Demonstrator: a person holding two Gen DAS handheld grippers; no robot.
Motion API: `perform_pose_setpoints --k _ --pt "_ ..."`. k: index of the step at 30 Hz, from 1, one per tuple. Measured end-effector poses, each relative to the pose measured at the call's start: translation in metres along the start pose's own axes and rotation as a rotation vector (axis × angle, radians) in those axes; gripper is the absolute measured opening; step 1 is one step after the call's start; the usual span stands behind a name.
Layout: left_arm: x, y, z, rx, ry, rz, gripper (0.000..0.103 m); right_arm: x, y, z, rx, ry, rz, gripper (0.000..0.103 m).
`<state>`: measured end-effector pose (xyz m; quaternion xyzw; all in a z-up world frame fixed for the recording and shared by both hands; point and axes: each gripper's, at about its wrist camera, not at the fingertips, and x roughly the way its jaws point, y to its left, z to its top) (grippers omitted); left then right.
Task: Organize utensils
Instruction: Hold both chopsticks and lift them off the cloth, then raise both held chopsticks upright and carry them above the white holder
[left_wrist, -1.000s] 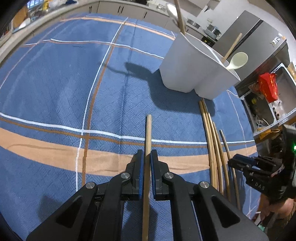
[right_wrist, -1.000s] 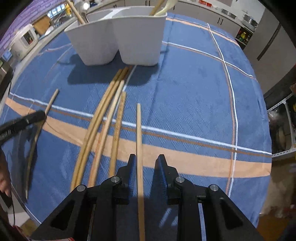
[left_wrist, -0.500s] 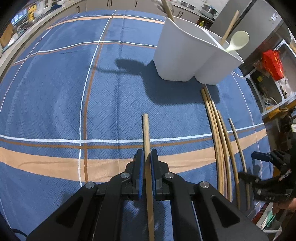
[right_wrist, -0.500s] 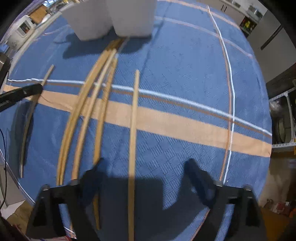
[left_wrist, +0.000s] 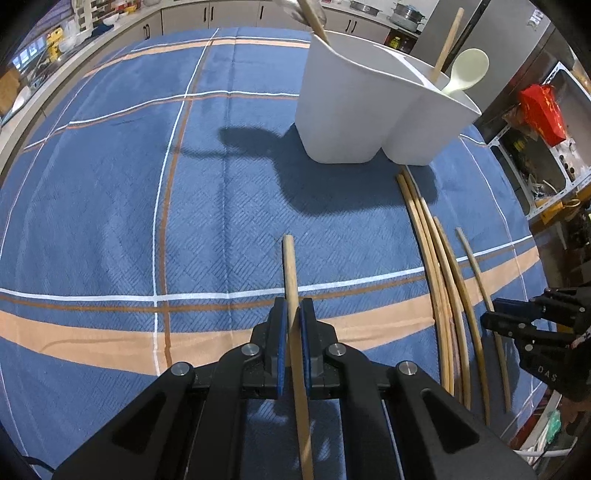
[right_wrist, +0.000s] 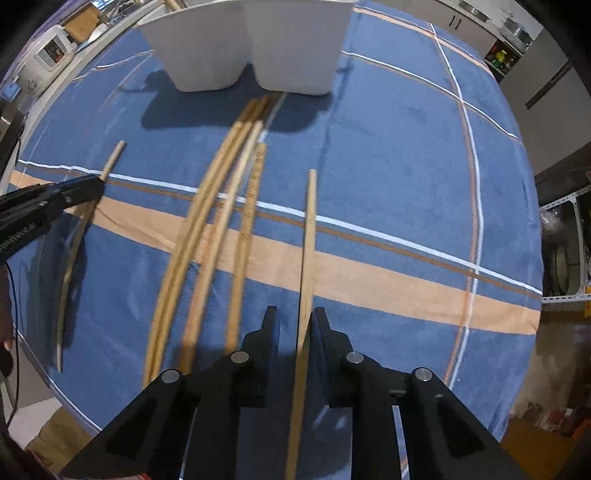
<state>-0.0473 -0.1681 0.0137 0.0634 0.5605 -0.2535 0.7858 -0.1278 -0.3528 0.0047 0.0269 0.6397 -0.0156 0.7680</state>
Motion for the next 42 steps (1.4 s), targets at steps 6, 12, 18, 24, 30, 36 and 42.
perform_pose_setpoints --k 6,12,18,24,30,36,42 --pt "-0.016 0.005 -0.015 -0.047 -0.069 -0.042 0.006 -0.014 0.007 -0.01 0.094 -0.126 0.108 0.007" --pt "-0.06 0.005 -0.029 -0.035 -0.198 -0.034 0.006 -0.053 0.013 -0.042 0.158 -0.301 0.201 0.007" --pt "-0.099 -0.004 -0.041 -0.027 -0.3 -0.027 0.006 -0.084 0.009 -0.069 0.208 -0.421 0.233 0.007" --pt "-0.134 -0.011 -0.061 -0.031 -0.377 -0.053 0.006 -0.099 -0.001 -0.089 0.237 -0.497 0.245 0.007" --pt "-0.163 -0.023 -0.07 -0.02 -0.44 -0.078 0.006 -0.12 -0.009 -0.103 0.266 -0.579 0.255 0.007" --pt "-0.191 -0.034 -0.069 0.002 -0.513 -0.097 0.005 -0.14 -0.014 -0.106 0.294 -0.641 0.26 0.007" --pt "-0.219 -0.038 -0.055 0.024 -0.578 -0.123 0.005 -0.156 -0.023 -0.096 0.322 -0.7 0.26 0.007"
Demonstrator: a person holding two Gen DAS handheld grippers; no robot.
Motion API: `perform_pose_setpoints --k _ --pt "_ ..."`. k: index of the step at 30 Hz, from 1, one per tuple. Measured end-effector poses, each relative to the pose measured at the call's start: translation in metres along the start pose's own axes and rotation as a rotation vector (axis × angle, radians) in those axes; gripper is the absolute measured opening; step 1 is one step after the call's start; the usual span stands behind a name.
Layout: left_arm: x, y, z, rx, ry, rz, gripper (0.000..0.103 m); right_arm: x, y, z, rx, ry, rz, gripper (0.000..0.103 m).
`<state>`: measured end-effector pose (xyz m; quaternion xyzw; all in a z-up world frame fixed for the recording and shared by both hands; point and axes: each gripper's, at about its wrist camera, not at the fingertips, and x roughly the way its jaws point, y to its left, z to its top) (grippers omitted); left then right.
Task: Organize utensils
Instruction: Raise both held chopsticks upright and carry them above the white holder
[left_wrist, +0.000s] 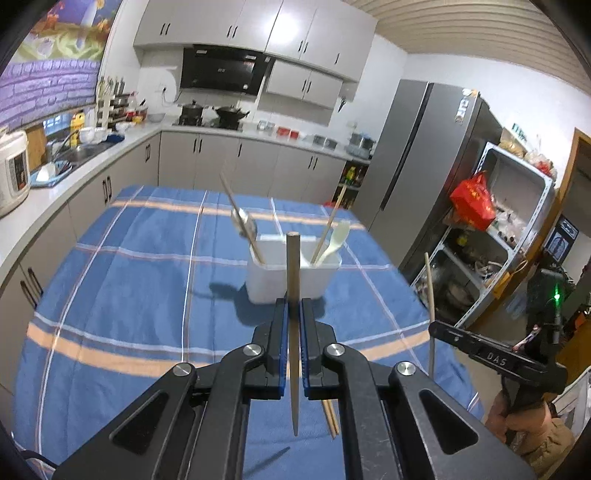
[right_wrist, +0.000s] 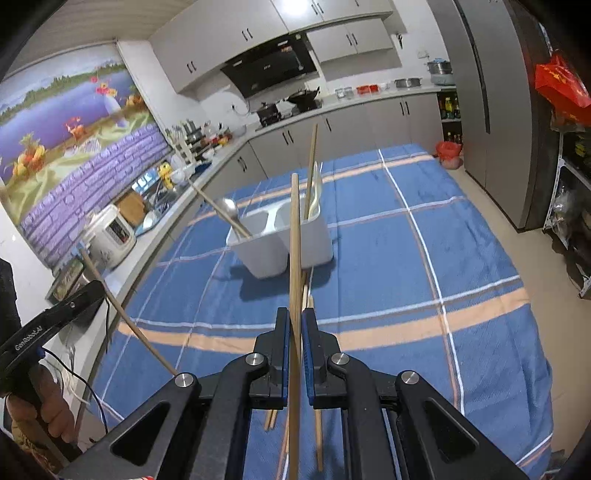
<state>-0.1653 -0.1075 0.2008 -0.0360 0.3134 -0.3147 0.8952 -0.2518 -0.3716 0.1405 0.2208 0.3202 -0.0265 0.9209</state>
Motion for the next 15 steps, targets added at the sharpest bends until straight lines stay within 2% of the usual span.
perform_pose_setpoints --k 7,12,15 --pt "0.001 -0.001 0.055 0.01 -0.077 -0.04 0.005 0.009 0.004 0.045 0.031 -0.077 0.03 0.007" --pt "0.017 -0.002 0.103 0.035 -0.142 -0.031 0.005 0.025 0.016 0.096 0.042 -0.171 0.055 0.007" --pt "0.04 -0.005 0.131 0.068 -0.173 0.005 0.005 0.043 0.024 0.122 0.032 -0.223 0.044 0.007"
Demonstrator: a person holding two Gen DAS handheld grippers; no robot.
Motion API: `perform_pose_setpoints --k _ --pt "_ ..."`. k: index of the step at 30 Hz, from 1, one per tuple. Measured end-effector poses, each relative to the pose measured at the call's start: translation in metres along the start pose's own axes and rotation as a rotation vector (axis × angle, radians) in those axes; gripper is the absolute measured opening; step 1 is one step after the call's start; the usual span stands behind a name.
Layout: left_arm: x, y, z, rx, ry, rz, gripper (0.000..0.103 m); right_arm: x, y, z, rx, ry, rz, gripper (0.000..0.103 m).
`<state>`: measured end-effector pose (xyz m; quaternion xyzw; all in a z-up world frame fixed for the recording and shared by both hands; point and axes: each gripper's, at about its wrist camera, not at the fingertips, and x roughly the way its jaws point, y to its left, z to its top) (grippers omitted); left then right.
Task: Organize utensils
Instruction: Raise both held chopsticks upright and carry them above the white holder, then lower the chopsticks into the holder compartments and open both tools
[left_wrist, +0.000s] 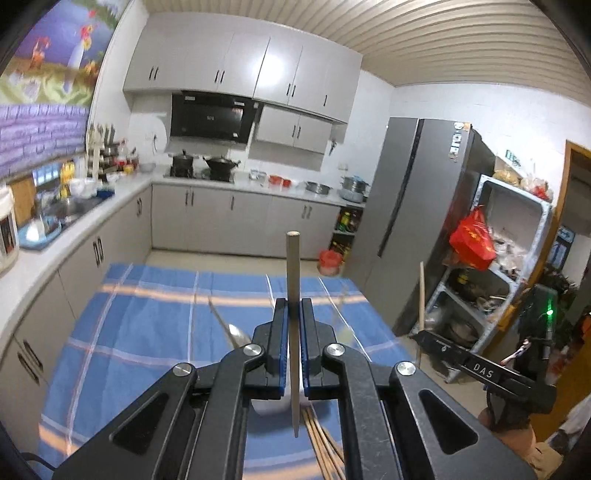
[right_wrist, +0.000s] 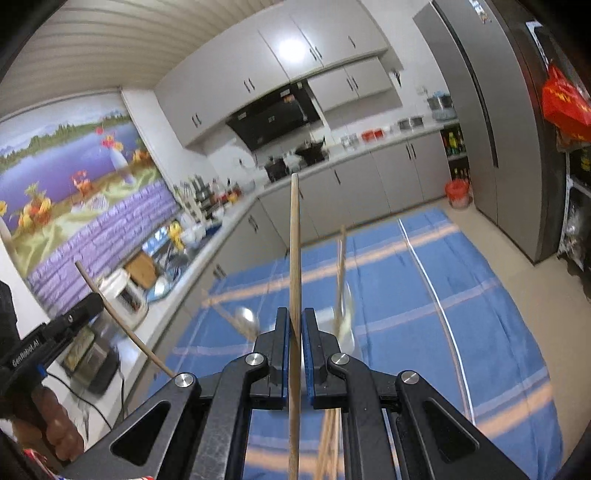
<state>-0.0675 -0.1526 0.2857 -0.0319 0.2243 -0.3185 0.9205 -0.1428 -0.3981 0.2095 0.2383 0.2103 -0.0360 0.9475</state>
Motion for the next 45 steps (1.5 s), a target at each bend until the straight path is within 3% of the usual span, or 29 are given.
perform_pose_setpoints --k 5,12,20,31,35,39,45 --pt "0.056 0.002 0.018 0.029 0.011 0.021 0.005 0.055 0.006 0.023 -0.029 -0.056 -0.066 0.007" --pt "0.129 0.007 0.02 0.041 0.055 0.024 0.005 0.113 0.005 0.03 -0.091 -0.098 -0.189 0.007" --pt "0.177 0.011 -0.006 0.04 0.153 0.031 0.005 0.147 -0.006 0.015 -0.098 -0.052 -0.232 0.007" --pt "0.178 0.026 -0.022 -0.034 0.2 -0.003 0.005 0.155 -0.008 -0.006 -0.109 0.036 -0.241 0.009" --pt "0.168 0.027 -0.018 -0.039 0.191 -0.023 0.005 0.149 -0.005 -0.005 -0.106 0.046 -0.242 0.02" --pt "0.148 0.023 -0.011 -0.036 0.164 -0.025 0.006 0.128 0.001 0.0 -0.101 0.028 -0.228 0.021" --pt "0.09 0.009 -0.006 -0.033 0.112 -0.01 0.008 0.075 0.001 -0.006 -0.09 0.009 -0.181 0.042"
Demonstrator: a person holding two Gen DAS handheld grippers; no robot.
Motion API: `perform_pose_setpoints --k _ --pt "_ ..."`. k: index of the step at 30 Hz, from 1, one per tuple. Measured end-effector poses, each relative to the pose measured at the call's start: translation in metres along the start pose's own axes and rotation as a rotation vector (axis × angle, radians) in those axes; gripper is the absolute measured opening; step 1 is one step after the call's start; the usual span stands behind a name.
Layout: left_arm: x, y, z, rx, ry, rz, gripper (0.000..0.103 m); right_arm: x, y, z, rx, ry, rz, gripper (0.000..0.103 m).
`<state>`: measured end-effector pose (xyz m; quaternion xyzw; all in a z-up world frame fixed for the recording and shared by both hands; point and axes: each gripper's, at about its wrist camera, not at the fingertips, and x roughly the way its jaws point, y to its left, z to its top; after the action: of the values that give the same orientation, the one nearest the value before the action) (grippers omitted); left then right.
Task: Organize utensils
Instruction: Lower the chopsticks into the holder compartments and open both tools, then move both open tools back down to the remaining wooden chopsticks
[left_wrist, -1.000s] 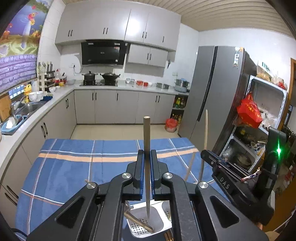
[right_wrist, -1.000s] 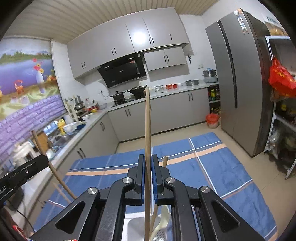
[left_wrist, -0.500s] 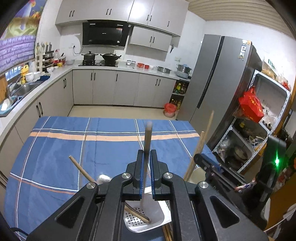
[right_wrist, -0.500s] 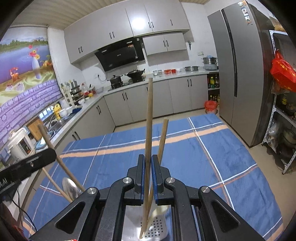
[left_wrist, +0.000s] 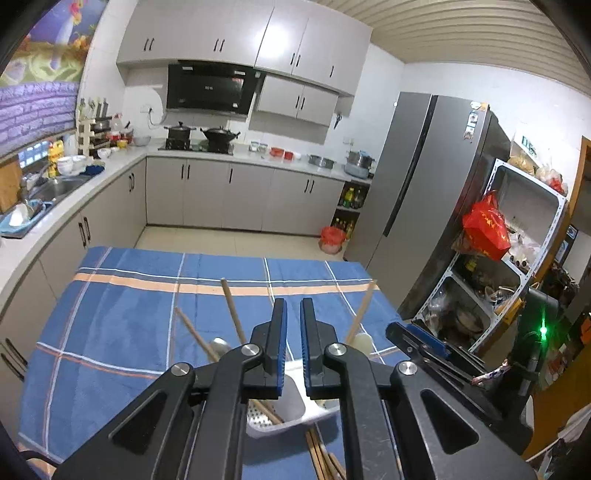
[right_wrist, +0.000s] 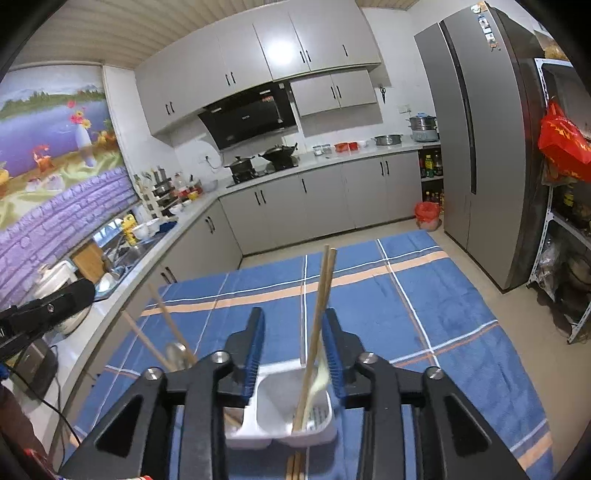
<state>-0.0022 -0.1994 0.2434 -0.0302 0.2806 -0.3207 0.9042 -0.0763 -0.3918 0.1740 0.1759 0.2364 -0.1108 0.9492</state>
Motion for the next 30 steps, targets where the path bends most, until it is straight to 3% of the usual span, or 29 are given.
perform_pose_setpoints --k 2,5,8,12,15,24,30 --pt "-0.021 -0.003 -0.008 -0.005 -0.008 0.006 0.022 -0.019 -0.01 -0.014 0.003 0.03 0.008 0.051" --pt "-0.048 -0.004 -0.028 -0.037 -0.02 0.012 0.036 -0.038 -0.029 -0.046 0.01 0.11 0.01 0.054" --pt "-0.058 -0.005 -0.055 -0.056 0.015 0.016 0.037 -0.046 -0.048 -0.086 0.005 0.22 0.001 0.054" --pt "-0.05 -0.007 -0.11 -0.082 0.15 0.004 0.037 -0.045 -0.059 -0.148 -0.016 0.407 0.057 0.053" --pt "-0.033 -0.011 -0.153 -0.082 0.26 -0.028 0.037 -0.04 -0.056 -0.179 -0.049 0.49 0.09 0.038" --pt "0.014 -0.023 -0.219 -0.083 0.442 -0.105 0.026 -0.045 -0.032 -0.211 -0.184 0.518 0.064 0.035" --pt "0.04 -0.031 -0.23 -0.059 0.485 -0.115 0.021 -0.043 -0.024 -0.219 -0.217 0.519 0.033 0.035"
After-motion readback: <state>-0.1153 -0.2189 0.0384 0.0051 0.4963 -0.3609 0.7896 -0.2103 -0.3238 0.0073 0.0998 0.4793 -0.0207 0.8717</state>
